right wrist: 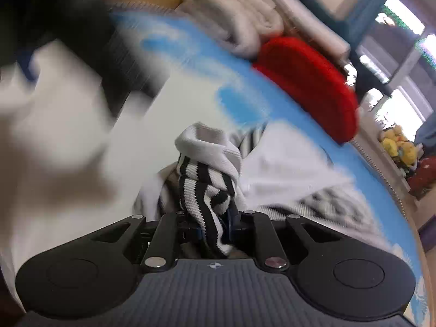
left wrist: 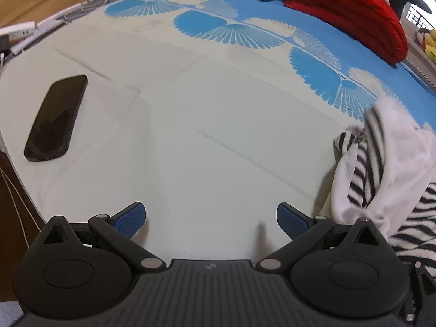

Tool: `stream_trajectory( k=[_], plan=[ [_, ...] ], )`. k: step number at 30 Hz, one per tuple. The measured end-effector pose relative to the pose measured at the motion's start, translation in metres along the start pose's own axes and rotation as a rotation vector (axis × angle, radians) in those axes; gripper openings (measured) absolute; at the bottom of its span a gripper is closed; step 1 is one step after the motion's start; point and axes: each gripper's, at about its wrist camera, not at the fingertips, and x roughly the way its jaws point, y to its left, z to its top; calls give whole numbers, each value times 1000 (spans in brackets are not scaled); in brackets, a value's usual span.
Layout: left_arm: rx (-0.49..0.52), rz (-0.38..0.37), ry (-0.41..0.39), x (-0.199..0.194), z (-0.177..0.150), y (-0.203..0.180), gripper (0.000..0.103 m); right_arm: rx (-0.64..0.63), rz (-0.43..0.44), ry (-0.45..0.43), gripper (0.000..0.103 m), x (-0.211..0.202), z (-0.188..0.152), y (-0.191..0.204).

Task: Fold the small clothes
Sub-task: 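Grasp the white edge with the left tool while the right tool grasps the striped end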

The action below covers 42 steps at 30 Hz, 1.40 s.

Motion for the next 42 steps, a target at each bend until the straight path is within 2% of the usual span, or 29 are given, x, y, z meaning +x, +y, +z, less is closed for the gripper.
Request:
stream_trajectory(
  k=[2, 3, 5, 7, 8, 9, 10, 13, 16, 19, 20, 21, 22, 23, 28, 30, 31, 32, 33, 34, 35, 36, 38, 40, 42],
  plan=[
    [-1, -12, -3, -1, 0, 3, 103, 19, -33, -41, 23, -3, -3, 2],
    [-4, -21, -4, -2, 0, 3, 103, 64, -13, -42, 26, -7, -1, -5],
    [-16, -54, 0, -3, 1, 4, 103, 161, 82, -41, 41, -18, 2, -21],
    [-30, -107, 2, -6, 1, 3, 103, 245, 217, -28, 51, -28, 0, -40],
    [-33, -144, -3, -9, 0, 2, 103, 299, 298, -34, 51, -40, -1, -51],
    [-31, -183, -12, -13, -1, 0, 103, 336, 330, -55, 51, -52, -2, -66],
    [-22, -221, -25, -18, -2, -2, 103, 357, 321, -83, 51, -62, 2, -78],
    [28, -314, -38, -28, -7, -13, 103, 383, 169, -149, 53, -104, -13, -100],
    [77, -380, -13, -31, -11, -33, 103, 378, 78, -124, 53, -112, -31, -116],
    [130, -391, 25, -29, -14, -59, 103, 385, 27, -78, 53, -107, -50, -120],
    [156, -380, 38, -26, -13, -69, 102, 400, 6, -54, 53, -94, -56, -123],
    [177, -374, 39, -26, -14, -77, 97, 417, -11, -33, 53, -97, -66, -121],
    [206, -380, 24, -29, -16, -86, 63, 438, -25, -12, 53, -93, -70, -122],
    [238, -395, 24, -28, -15, -91, 21, 453, -35, 5, 53, -94, -78, -120],
    [245, -416, -39, -39, -19, -96, 19, 609, -50, 54, 53, -78, -88, -133],
    [206, -448, -63, -44, -15, -87, 18, 665, -61, 46, 62, -67, -82, -136],
    [192, -453, -79, -46, -13, -83, 18, 676, -72, 44, 73, -61, -77, -135],
    [172, -456, -96, -48, -9, -77, 17, 675, -96, 47, 77, -54, -72, -132],
    [155, -451, -106, -49, -6, -69, 17, 662, -118, 52, 76, -50, -70, -129],
    [141, -426, -109, -46, -4, -62, 16, 636, -148, 42, 58, -47, -67, -127],
    [132, -397, -94, -41, -3, -56, 13, 623, -178, 22, 11, -46, -67, -127],
    [132, -368, -55, -32, -2, -51, 13, 614, -193, 40, 12, -48, -67, -131],
    [153, -336, 10, -16, -6, -50, 12, 575, -152, 43, 11, -59, -75, -137],
    [222, -297, 18, -7, -16, -58, 13, 402, -143, 76, 11, -55, -93, -123],
    [261, -277, 23, -4, -23, -62, 13, 308, -141, 142, 10, -37, -114, -111]
  ],
)
